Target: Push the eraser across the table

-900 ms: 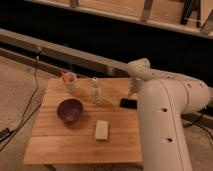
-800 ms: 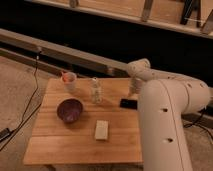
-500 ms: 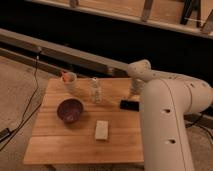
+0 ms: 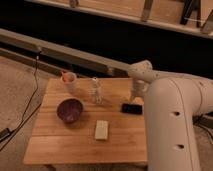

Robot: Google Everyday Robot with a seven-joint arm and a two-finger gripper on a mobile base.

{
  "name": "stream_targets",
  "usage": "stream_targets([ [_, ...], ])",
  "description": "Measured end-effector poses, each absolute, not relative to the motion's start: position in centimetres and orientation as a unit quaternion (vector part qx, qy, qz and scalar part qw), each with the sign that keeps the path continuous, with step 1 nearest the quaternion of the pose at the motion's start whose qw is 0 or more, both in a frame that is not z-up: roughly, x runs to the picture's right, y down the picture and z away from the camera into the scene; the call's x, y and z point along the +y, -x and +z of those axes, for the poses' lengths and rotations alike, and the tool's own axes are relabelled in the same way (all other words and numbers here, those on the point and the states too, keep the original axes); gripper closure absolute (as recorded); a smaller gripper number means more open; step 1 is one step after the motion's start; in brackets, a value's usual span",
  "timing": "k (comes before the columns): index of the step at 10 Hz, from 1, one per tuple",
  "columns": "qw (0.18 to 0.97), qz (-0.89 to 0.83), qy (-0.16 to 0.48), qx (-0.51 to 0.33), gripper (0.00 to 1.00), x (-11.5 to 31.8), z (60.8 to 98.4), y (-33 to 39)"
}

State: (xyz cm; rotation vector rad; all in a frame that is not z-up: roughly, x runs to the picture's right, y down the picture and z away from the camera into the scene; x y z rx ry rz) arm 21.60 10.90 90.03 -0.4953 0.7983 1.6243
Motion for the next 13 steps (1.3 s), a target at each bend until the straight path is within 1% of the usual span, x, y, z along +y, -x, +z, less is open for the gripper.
stream_targets([
  [3, 0.591, 0.695, 0.217, 0.347, 0.35, 11.6, 88.8, -21.7],
  [6, 0.595, 0.698, 0.210, 0.339, 0.35, 10.1, 88.8, -21.6],
  [13, 0.615, 0.692, 0.200, 0.320, 0.35, 8.0, 91.8, -20.0],
])
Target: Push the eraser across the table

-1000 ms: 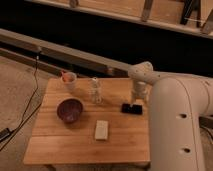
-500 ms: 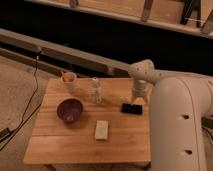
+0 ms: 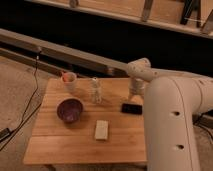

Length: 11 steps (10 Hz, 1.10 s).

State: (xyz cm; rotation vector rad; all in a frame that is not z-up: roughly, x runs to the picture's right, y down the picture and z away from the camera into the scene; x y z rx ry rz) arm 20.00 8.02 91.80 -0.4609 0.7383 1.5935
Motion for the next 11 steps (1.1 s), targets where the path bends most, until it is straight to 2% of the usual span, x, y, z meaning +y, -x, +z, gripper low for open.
stream_targets([
  [6, 0.628, 0.685, 0.205, 0.306, 0.35, 7.98, 92.74, -19.15],
  [7, 0.627, 0.688, 0.209, 0.300, 0.38, 8.10, 92.83, -18.94],
  [8, 0.625, 0.691, 0.213, 0.295, 0.46, 8.20, 92.84, -18.84],
  [9, 0.623, 0.694, 0.217, 0.288, 0.61, 8.35, 92.89, -18.77],
  [10, 0.622, 0.695, 0.219, 0.286, 0.67, 8.47, 92.91, -18.79],
  [11, 0.620, 0.697, 0.222, 0.283, 0.78, 8.59, 92.91, -18.83],
])
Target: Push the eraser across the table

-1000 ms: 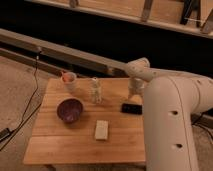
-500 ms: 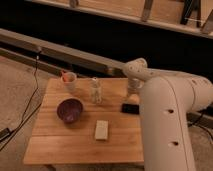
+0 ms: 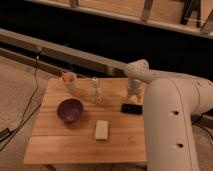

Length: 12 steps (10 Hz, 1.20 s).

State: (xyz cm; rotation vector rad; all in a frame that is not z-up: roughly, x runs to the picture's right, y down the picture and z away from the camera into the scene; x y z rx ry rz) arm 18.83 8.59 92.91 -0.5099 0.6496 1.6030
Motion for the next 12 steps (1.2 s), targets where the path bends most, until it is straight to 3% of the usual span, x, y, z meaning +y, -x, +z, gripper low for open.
stream_targets([
  [2, 0.617, 0.700, 0.226, 0.279, 0.97, 9.0, 93.0, -19.0],
  [3, 0.617, 0.700, 0.228, 0.278, 1.00, 9.2, 92.9, -19.0],
  [12, 0.613, 0.700, 0.236, 0.281, 1.00, 10.7, 92.4, -19.4],
])
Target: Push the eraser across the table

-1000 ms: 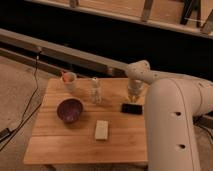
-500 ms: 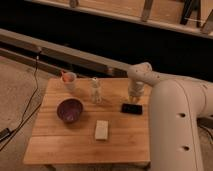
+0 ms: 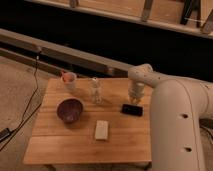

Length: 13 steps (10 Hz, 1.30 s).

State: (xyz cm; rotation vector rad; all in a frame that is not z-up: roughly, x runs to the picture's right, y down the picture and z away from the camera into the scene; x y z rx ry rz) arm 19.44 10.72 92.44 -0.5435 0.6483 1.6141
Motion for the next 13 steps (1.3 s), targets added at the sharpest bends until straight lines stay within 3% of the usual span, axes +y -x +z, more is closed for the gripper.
stream_targets([
  [13, 0.583, 0.696, 0.284, 0.307, 1.00, 15.9, 88.4, -17.2],
])
